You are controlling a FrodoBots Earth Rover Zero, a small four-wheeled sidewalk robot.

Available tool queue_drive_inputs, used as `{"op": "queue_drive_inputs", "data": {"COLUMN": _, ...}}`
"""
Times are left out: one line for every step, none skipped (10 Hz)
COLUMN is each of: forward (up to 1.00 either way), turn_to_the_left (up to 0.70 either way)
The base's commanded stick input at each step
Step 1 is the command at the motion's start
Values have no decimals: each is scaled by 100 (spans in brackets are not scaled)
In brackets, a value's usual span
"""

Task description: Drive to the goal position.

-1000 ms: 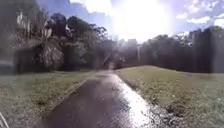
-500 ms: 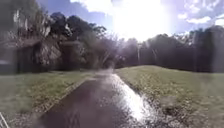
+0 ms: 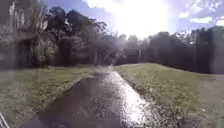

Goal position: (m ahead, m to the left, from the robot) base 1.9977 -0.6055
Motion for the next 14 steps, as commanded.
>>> {"op": "queue_drive_inputs", "data": {"forward": 0, "turn_to_the_left": 14}}
{"op": "queue_drive_inputs", "data": {"forward": 0, "turn_to_the_left": 0}}
{"op": "queue_drive_inputs", "data": {"forward": 0, "turn_to_the_left": 0}}
{"op": "queue_drive_inputs", "data": {"forward": 0, "turn_to_the_left": 0}}
{"op": "queue_drive_inputs", "data": {"forward": 0, "turn_to_the_left": 0}}
{"op": "queue_drive_inputs", "data": {"forward": 0, "turn_to_the_left": 0}}
{"op": "queue_drive_inputs", "data": {"forward": 0, "turn_to_the_left": 0}}
{"op": "queue_drive_inputs", "data": {"forward": 0, "turn_to_the_left": 0}}
{"op": "queue_drive_inputs", "data": {"forward": 0, "turn_to_the_left": 0}}
{"op": "queue_drive_inputs", "data": {"forward": 0, "turn_to_the_left": 0}}
{"op": "queue_drive_inputs", "data": {"forward": 18, "turn_to_the_left": 0}}
{"op": "queue_drive_inputs", "data": {"forward": 65, "turn_to_the_left": 0}}
{"op": "queue_drive_inputs", "data": {"forward": 70, "turn_to_the_left": 0}}
{"op": "queue_drive_inputs", "data": {"forward": 70, "turn_to_the_left": 0}}
